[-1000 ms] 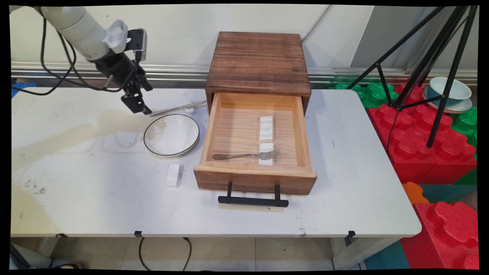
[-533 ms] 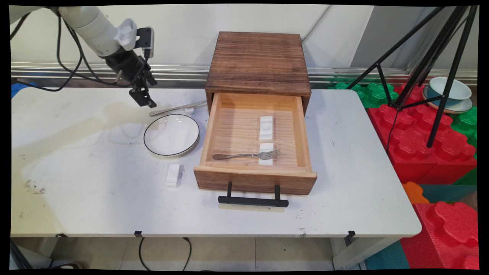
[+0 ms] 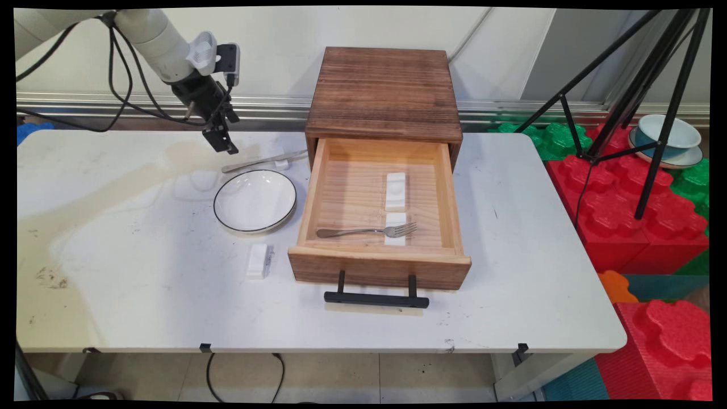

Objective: Pick up the knife from the left of the white plate

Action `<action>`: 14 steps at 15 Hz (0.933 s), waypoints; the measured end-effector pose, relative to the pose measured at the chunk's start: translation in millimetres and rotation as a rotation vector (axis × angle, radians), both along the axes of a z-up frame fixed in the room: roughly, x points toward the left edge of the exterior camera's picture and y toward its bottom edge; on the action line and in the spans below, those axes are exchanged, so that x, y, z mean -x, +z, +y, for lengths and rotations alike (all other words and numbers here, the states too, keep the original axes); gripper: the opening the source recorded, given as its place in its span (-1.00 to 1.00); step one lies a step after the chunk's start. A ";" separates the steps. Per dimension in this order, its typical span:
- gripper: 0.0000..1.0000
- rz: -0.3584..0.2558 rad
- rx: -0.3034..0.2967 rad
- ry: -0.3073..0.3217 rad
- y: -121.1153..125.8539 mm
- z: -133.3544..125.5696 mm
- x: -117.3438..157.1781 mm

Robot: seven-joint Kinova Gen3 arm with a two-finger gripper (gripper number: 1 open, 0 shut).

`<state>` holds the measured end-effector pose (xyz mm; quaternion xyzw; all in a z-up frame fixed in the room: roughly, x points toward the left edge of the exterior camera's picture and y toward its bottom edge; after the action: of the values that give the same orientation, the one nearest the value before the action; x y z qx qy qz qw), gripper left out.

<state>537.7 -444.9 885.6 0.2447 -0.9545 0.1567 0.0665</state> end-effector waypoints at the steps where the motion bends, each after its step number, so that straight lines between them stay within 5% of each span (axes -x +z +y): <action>1: 1.00 -0.002 -0.006 -0.002 -4.4 -5.5 -1.5; 14: 1.00 0.024 -0.065 -0.018 -50.9 -50.0 -6.5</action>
<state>544.2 -494.9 834.7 0.2401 -0.9604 0.1223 0.0712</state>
